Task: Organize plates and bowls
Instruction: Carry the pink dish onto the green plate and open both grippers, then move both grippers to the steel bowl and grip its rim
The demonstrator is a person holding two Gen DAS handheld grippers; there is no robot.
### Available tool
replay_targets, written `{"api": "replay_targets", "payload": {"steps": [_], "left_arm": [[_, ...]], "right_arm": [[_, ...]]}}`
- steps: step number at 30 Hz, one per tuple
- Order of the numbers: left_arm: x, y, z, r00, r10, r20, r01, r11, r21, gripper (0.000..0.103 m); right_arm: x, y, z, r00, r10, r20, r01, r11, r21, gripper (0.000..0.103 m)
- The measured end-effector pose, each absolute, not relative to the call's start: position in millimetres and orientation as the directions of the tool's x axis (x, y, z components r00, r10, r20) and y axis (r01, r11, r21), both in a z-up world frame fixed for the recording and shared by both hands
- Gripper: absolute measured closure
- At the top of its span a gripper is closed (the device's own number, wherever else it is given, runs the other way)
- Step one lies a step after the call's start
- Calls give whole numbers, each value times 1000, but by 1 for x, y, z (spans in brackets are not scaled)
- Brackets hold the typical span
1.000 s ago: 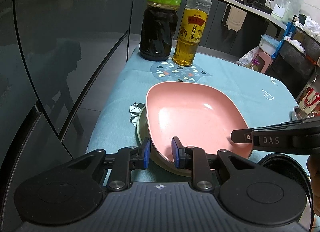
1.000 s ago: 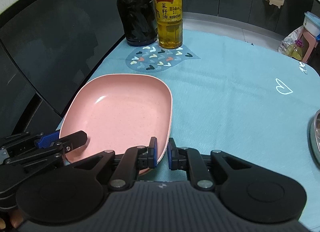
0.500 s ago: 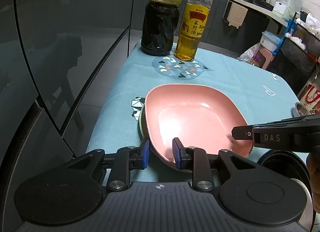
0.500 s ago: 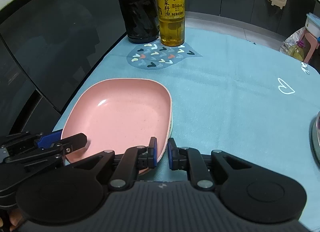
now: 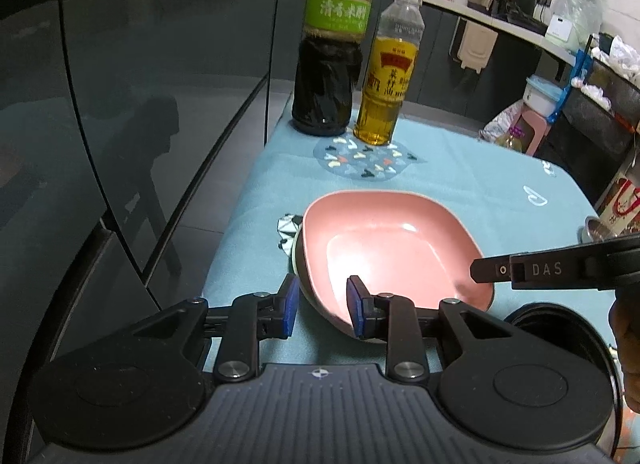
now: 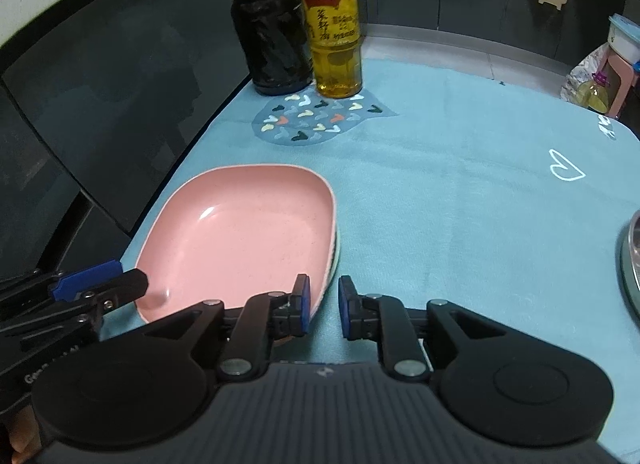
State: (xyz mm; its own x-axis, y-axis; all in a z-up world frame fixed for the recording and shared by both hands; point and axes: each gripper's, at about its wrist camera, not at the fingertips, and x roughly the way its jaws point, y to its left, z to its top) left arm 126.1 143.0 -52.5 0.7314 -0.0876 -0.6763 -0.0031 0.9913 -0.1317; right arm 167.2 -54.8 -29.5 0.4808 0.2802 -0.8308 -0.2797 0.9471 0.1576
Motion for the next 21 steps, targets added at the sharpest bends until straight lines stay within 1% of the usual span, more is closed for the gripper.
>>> {"api": "replay_targets", "payload": {"steps": [3,10,16,21], "left_arm": [[123,138,-44,748,-81,-659,-2,992,-125,79],[121,111,-28,766,-107,-634,51,993,-106,77],[127,75,-21,751,-136,-646,104,991,-88,75],[142,30,-20,722,-173,-670,168,983,-73,75]], "right_arm": [[164,-61,-23,496,285,-820,-279,947,161,91],[155,-86,-7,555,281,-783,-264,952,155,91],[155,-124,-7,579,265,-771,-211,962,172,90],[159,-166,-11,595,241,-767,-134,970,202,90]]}}
